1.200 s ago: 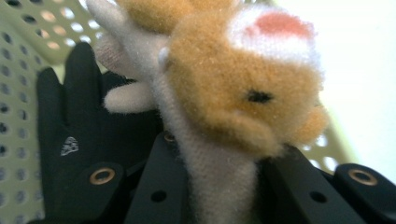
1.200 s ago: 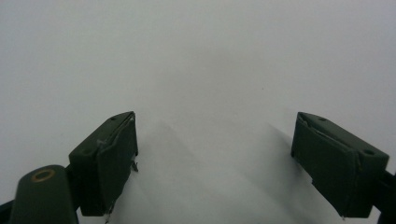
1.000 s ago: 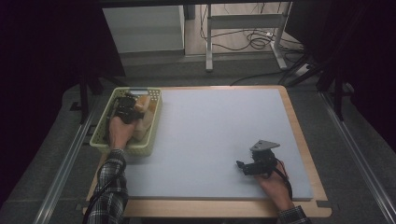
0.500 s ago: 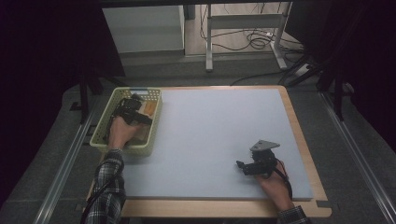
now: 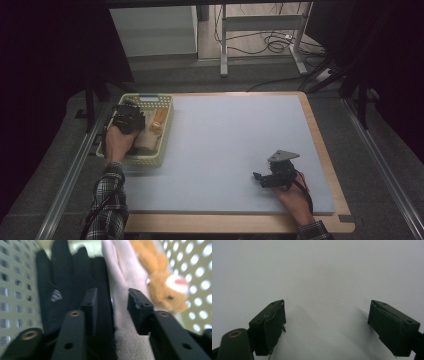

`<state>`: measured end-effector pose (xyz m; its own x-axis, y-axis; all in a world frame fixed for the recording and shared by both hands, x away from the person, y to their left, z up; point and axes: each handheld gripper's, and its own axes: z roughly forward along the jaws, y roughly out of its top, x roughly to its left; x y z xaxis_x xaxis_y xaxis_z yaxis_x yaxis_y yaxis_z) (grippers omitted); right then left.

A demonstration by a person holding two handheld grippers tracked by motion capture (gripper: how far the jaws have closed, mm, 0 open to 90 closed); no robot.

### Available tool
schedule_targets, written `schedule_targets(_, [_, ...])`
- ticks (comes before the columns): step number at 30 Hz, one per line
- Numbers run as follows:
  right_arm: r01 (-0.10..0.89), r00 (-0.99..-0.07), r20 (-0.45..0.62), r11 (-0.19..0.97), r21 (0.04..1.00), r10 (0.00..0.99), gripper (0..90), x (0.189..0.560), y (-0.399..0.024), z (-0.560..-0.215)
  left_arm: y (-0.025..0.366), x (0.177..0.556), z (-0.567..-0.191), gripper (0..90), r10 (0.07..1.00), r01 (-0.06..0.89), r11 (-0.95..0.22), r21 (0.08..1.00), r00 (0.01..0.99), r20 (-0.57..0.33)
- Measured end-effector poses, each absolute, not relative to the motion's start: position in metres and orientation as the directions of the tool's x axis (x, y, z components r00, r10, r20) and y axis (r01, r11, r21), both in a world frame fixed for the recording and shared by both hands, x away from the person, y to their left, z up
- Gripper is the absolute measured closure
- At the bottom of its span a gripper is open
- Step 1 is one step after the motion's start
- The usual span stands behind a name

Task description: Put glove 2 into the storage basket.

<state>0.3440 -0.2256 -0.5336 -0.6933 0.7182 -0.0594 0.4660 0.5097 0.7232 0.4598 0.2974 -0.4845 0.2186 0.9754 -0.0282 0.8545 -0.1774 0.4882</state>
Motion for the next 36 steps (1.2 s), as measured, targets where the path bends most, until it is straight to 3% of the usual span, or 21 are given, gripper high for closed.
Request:
schedule_targets(5, [0.467, -0.694, -0.06, 0.511, 0.722, 0.718, 14.3, 0.344, -0.226, -0.533, 0.281, 0.466, -0.5, 69.3, 0.963, 0.874, -0.209, 0.44, 0.262, -0.063])
schedule_targets(9, [0.468, -0.693, -0.058, 0.509, 0.722, 0.718, 14.2, 0.344, -0.226, -0.533, 0.274, 0.467, -0.498, 72.4, 0.961, 0.872, -0.23, 0.432, 0.273, -0.039])
schedule_targets(16, [0.468, -0.693, -0.058, 0.51, 0.722, 0.718, 14.3, 0.344, -0.226, -0.533, 0.287, 0.461, -0.485, 54.5, 0.972, 0.832, -0.192, 0.52, 0.235, -0.017])
schedule_targets(36, [0.467, -0.693, -0.059, 0.51, 0.722, 0.719, 14.3, 0.344, -0.226, -0.533, 0.303, 0.439, -0.467, 29.4, 0.959, 0.772, -0.144, 0.62, 0.263, -0.105])
